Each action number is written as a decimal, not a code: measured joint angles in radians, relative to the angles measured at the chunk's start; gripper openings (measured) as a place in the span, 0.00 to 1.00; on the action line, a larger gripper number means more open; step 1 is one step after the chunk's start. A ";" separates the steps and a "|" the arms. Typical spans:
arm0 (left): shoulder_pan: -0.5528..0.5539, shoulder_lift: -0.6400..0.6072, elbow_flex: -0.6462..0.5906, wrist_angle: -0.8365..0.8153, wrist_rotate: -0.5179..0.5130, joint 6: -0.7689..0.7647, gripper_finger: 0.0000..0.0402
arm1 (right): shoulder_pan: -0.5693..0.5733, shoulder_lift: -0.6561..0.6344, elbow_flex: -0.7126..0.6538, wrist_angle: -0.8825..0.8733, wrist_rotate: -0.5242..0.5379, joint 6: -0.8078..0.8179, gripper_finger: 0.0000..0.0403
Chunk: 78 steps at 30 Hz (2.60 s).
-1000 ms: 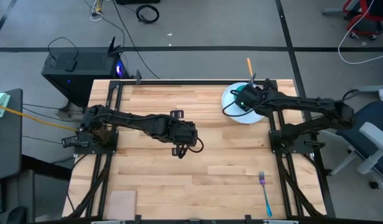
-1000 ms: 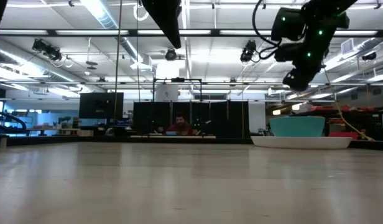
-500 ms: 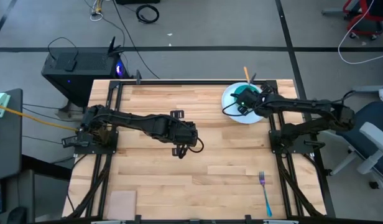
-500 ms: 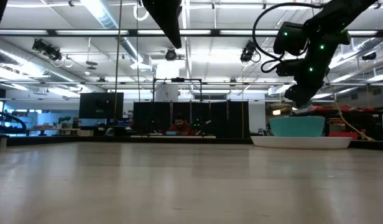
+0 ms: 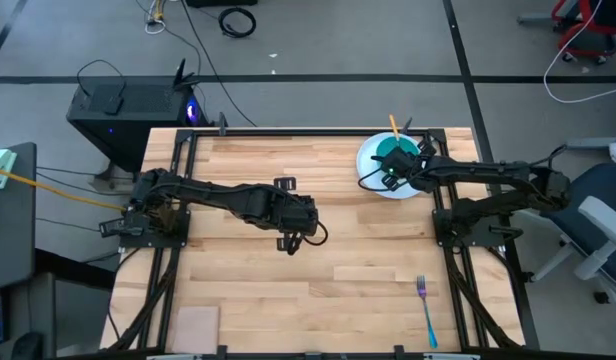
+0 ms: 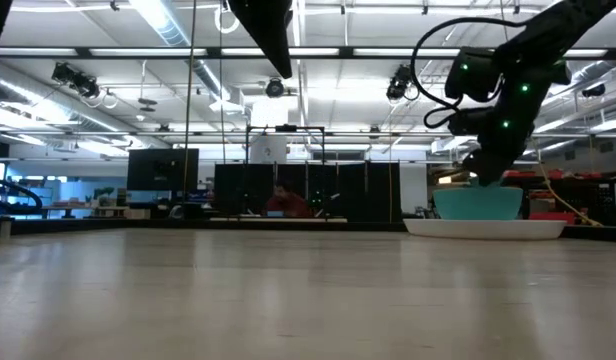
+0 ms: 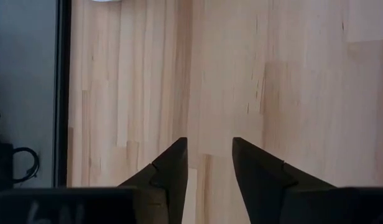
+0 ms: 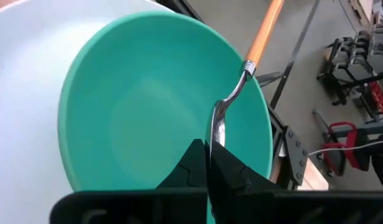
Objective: Set table place
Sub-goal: Put the yellow spoon into the green bowl, then move the blue fork to the left side of the blue plate
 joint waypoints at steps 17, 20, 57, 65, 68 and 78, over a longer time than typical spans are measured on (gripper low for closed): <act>0.000 0.000 0.000 0.000 0.000 -0.001 0.33 | 0.000 0.000 -0.022 0.016 -0.085 0.008 0.00; 0.000 0.000 0.000 0.000 0.000 -0.002 0.33 | 0.000 0.000 -0.022 0.014 -0.086 0.008 0.00; 0.000 0.000 0.000 0.000 0.000 -0.009 0.33 | 0.002 -0.022 -0.022 -0.029 -0.163 0.031 0.28; 0.000 0.000 0.000 0.001 0.000 -0.009 0.32 | 0.002 -0.109 -0.022 -0.035 -0.164 0.031 0.29; 0.000 0.000 0.000 0.002 0.000 -0.009 0.32 | 0.002 -0.151 -0.022 -0.036 -0.172 0.054 0.29; 0.000 0.000 0.000 0.023 0.000 -0.009 0.33 | 0.054 -0.271 0.000 -0.076 -0.294 0.076 0.20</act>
